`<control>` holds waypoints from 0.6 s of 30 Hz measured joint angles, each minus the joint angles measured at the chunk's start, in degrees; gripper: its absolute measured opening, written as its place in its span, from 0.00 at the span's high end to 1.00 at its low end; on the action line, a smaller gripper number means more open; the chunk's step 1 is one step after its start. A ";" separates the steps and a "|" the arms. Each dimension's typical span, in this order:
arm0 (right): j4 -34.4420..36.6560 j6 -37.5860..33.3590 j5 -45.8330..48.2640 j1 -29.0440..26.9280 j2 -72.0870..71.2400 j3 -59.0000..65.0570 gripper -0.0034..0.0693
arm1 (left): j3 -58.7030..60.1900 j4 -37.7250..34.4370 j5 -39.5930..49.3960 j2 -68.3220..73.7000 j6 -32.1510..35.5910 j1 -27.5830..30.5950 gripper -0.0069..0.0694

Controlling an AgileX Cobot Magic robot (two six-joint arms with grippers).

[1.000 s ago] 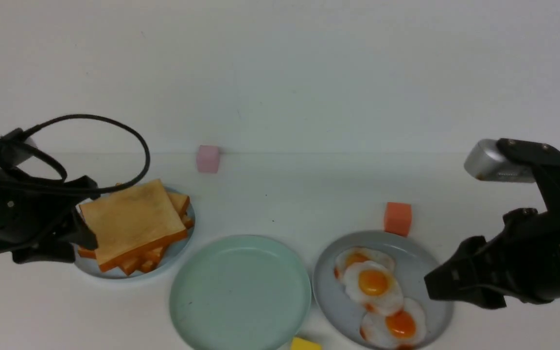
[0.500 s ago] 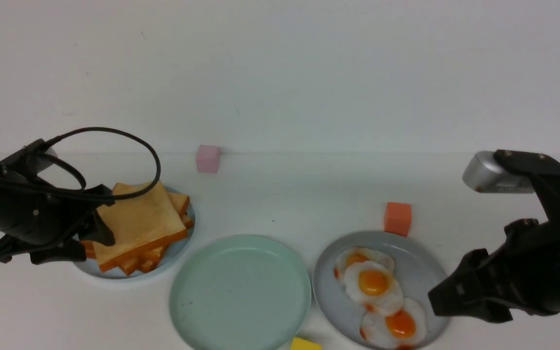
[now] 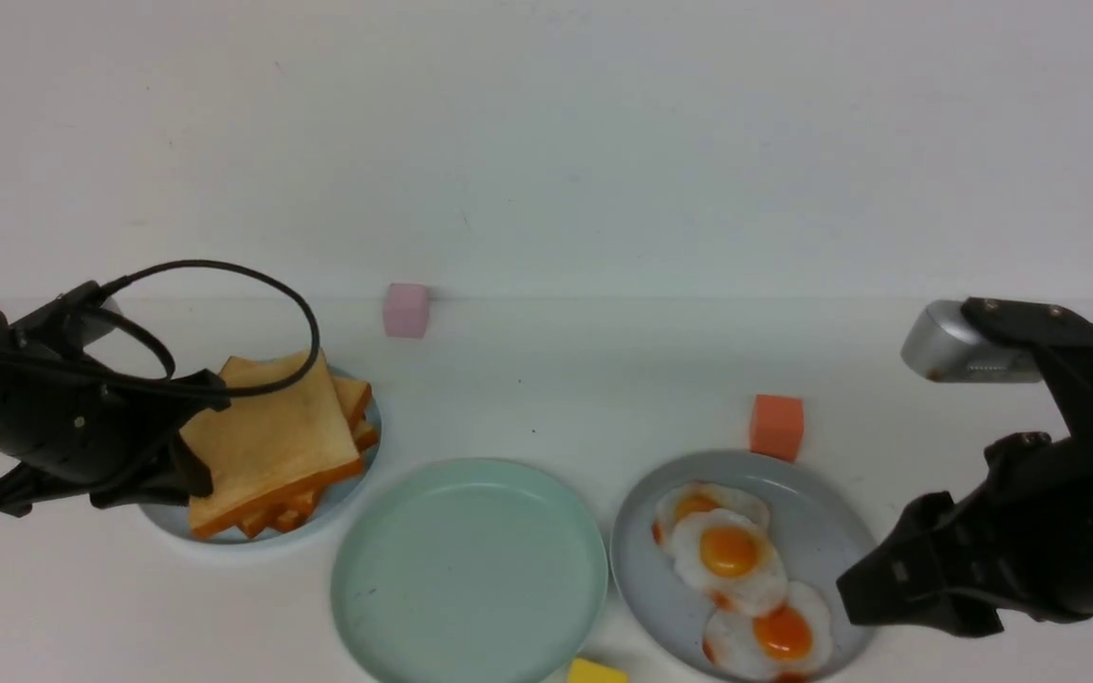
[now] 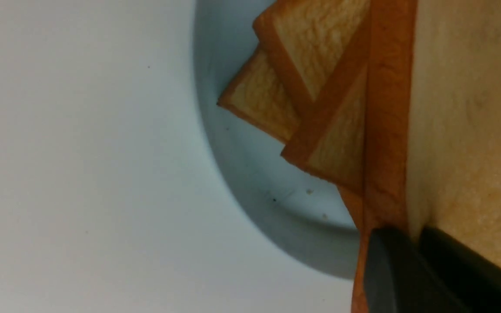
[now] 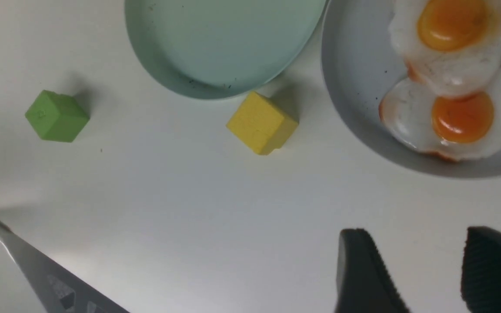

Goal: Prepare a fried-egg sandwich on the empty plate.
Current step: Use the left arm to grab a slice of bread, then use the left arm to put a slice of bread into the empty plate in the middle

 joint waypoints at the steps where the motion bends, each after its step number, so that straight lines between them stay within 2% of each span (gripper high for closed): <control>1: 0.00 0.00 0.05 0.00 0.00 0.00 0.48 | 0.00 0.06 0.07 -0.10 0.00 0.00 0.88; 6: 0.00 0.00 0.91 0.00 0.00 0.00 0.48 | 0.00 1.90 2.51 -4.09 1.95 0.00 0.88; 10: 0.00 0.00 1.30 0.00 0.00 0.00 0.48 | 0.00 -0.74 7.27 -7.14 10.27 -0.78 0.88; 14: 0.00 0.00 1.17 0.00 0.00 0.00 0.48 | 0.56 -6.74 9.70 -7.41 19.84 -5.53 0.88; 18: 0.00 0.00 1.17 0.00 0.00 0.00 0.48 | 0.87 -9.80 9.28 -5.99 22.25 -10.71 0.88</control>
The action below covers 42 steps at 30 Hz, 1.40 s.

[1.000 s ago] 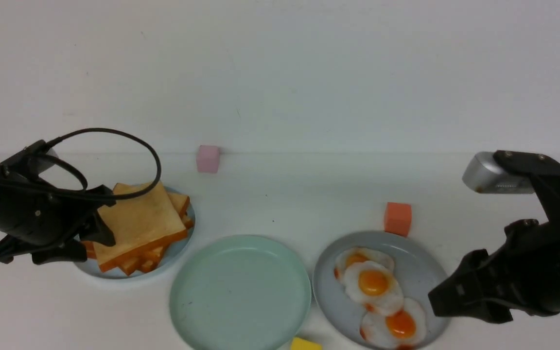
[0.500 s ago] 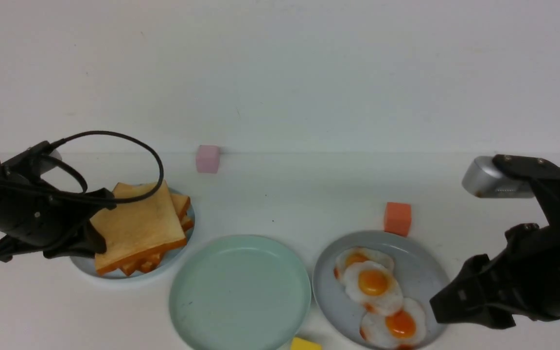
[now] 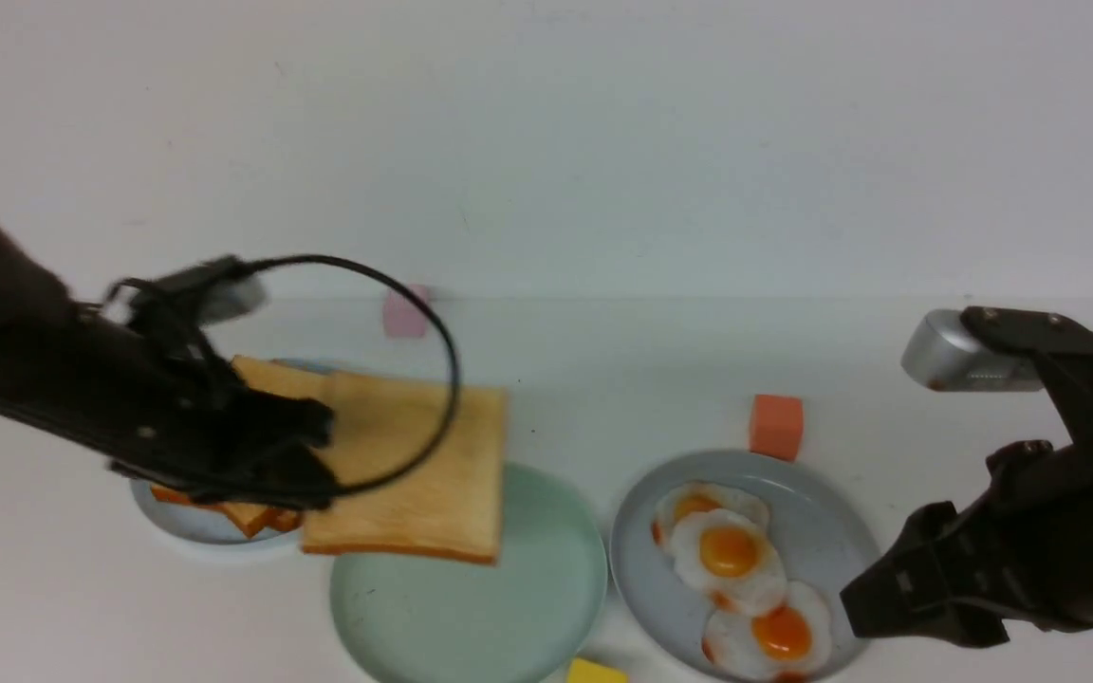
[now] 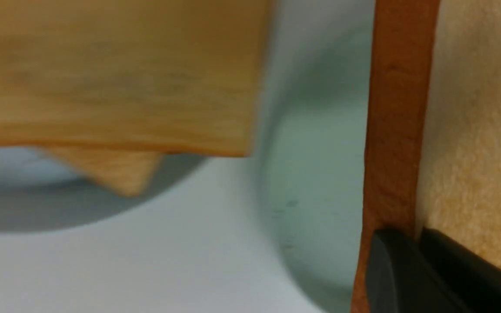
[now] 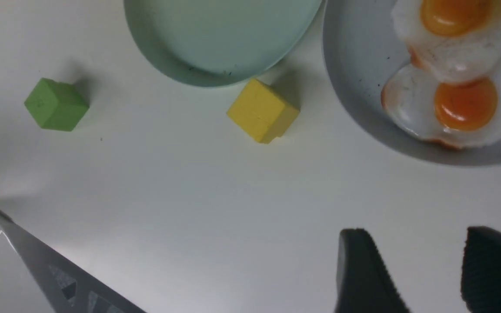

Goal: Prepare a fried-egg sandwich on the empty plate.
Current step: Use the left arm to put a slice of bread into the empty plate in the middle, then use the right arm to grab a fried egg

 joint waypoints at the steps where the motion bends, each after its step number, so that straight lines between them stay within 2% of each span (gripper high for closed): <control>1: 0.00 0.00 0.00 0.00 0.00 0.00 0.48 | 0.08 -0.65 -1.10 1.25 -0.06 -1.99 0.88; 8: -0.88 0.00 -0.39 0.00 0.00 0.00 0.48 | 0.08 -1.35 -5.80 8.29 -5.54 -5.42 0.88; 13: -3.30 1.84 -2.71 0.00 0.27 0.00 0.42 | 0.08 -0.75 -6.04 10.41 -8.07 -5.44 0.84; 17: -6.70 4.74 -3.66 0.00 2.99 -1.51 0.34 | 0.08 0.30 -5.59 9.97 -8.86 -5.44 0.71; 20: -9.38 5.59 -4.30 0.00 7.89 -4.69 0.27 | 0.08 1.51 -4.29 8.20 -10.37 -5.44 0.53; 21: -9.99 5.59 -4.91 0.00 10.06 -5.93 0.25 | 0.08 2.01 -3.51 7.37 -10.94 -5.44 0.47; 26: -9.99 2.40 -5.60 -1.48 18.93 -11.23 0.25 | -1.08 4.93 3.14 1.34 -11.60 -5.44 0.31; 30: -5.00 -4.94 -5.16 -5.55 25.46 -15.00 0.26 | -1.69 5.72 10.79 -6.31 -11.64 -5.97 0.30; 33: 1.95 -12.35 -4.26 -9.57 29.65 -16.11 0.28 | -1.69 6.66 15.13 -12.91 -12.28 -7.69 0.33; 37: 11.74 -23.95 -1.43 -13.66 34.27 -16.35 0.30 | 0.23 8.50 15.98 -21.96 -15.71 -11.26 0.41; 42: 16.62 -29.93 -0.98 -14.03 38.35 -16.54 0.31 | 3.49 10.86 15.49 -27.83 -18.56 -13.81 0.51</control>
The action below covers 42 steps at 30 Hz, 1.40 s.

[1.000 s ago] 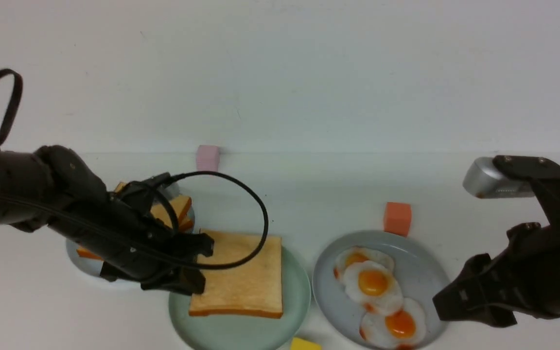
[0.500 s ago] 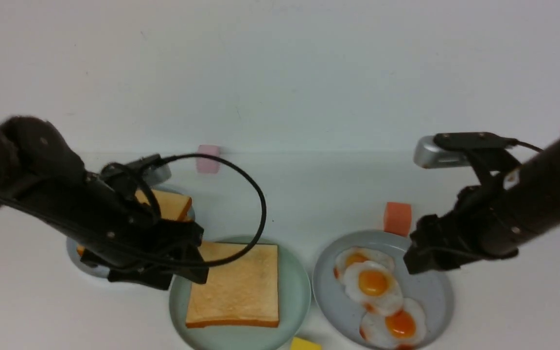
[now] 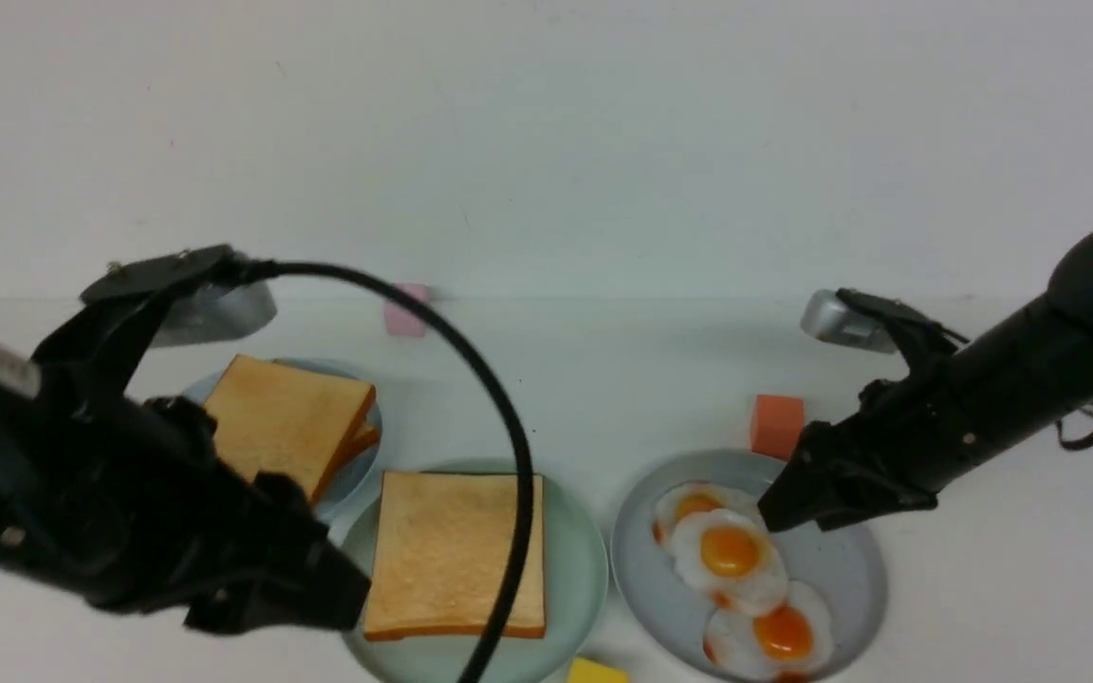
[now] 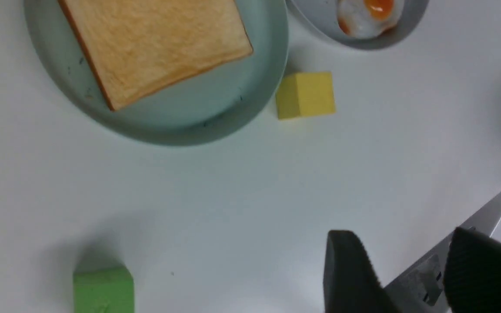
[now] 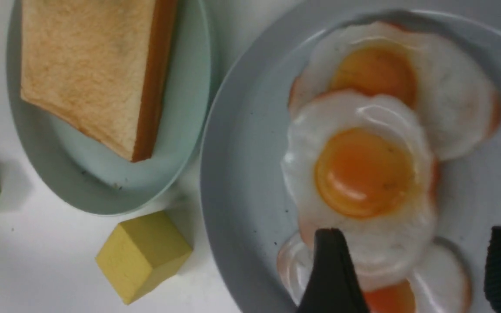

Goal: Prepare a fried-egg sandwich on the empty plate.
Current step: Use the right arm to grab a fried egg

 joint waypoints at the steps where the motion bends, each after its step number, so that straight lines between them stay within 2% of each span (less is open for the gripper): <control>1: 1.06 -0.76 -0.05 0.00 1.40 0.00 0.31 | 0.45 0.89 -0.14 -0.69 -0.67 -0.14 0.55; 6: 1.76 -1.87 -0.17 -0.01 4.72 -0.07 0.31 | 0.70 2.69 -0.70 -0.71 -1.88 -0.18 0.61; 10: 2.95 -2.89 -0.43 -0.13 6.80 -0.07 0.40 | 0.75 2.92 -0.82 -0.71 -2.08 -0.18 0.62; 13: 3.21 -2.93 -0.77 -0.13 6.92 -0.07 0.52 | 0.75 2.92 -0.82 -0.71 -2.08 -0.18 0.62; 17: 3.79 -2.93 -1.01 -0.13 6.92 -0.09 0.88 | 0.75 3.39 -0.82 -0.71 -2.08 -0.18 0.62; 20: 3.90 -2.93 -0.92 -0.13 6.92 -0.09 0.96 | 0.76 3.81 -0.82 -0.71 -2.13 -0.18 0.62; 31: 3.38 -2.17 -0.34 -0.13 0.07 -0.09 0.96 | 0.76 4.16 -0.65 -0.71 -2.13 -0.18 0.60; 35: 2.07 -0.80 0.13 -0.13 -0.03 -0.09 0.92 | 0.76 4.16 -0.61 -0.71 -2.13 -0.18 0.60; 42: 2.34 -0.06 1.05 -0.13 2.70 -0.61 0.62 | 0.76 4.16 -0.55 -0.71 -2.25 -0.18 0.60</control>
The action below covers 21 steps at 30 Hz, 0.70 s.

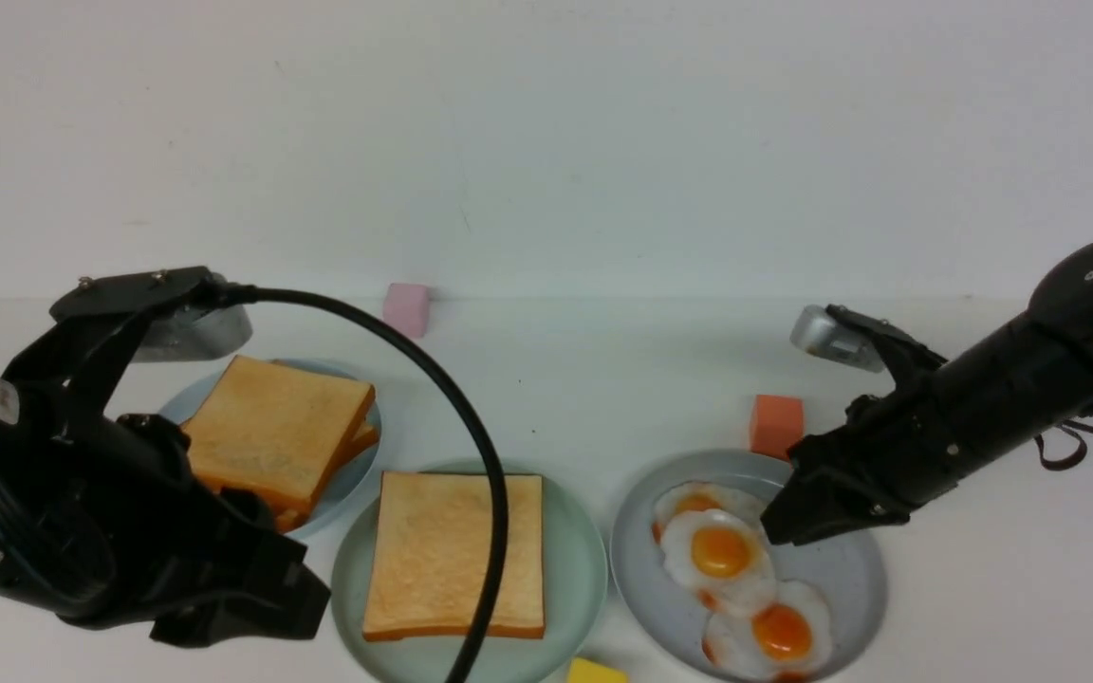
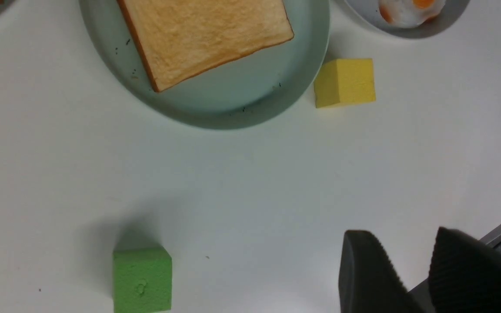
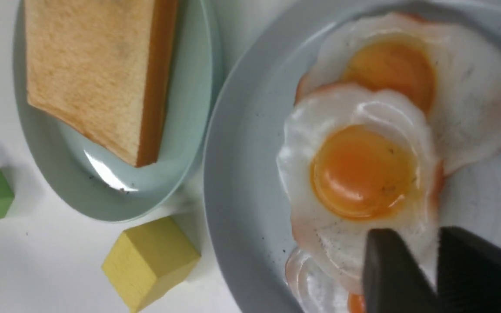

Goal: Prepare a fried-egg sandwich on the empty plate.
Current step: Use the right arm to grab a fried egg

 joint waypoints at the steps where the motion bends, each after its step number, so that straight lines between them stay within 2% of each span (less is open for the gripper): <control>1: 0.32 0.00 0.18 0.00 0.43 -0.22 0.59 | 0.00 0.00 0.05 0.00 0.00 0.00 0.60; 5: 1.18 0.00 1.03 0.00 1.98 -1.93 0.51 | 0.00 0.00 0.37 0.00 0.00 0.00 0.60; 14: 1.56 0.00 1.94 0.00 5.03 -2.77 0.49 | 0.00 -0.13 0.83 0.00 1.90 0.00 0.60; 18: 1.61 0.00 2.36 0.00 5.34 -2.84 0.49 | 0.00 -4.06 2.01 0.00 13.19 0.00 0.60; 19: 1.62 0.00 2.36 0.00 5.34 -2.86 0.49 | 0.00 -4.45 2.09 0.00 13.96 0.00 0.60; 20: 1.62 0.00 2.36 0.00 5.34 -2.91 0.49 | 0.00 -6.51 2.59 0.00 17.99 0.00 0.60; 21: 1.68 0.00 2.36 0.00 5.34 -2.91 0.49 | 0.00 -10.02 3.61 0.00 24.97 0.00 0.60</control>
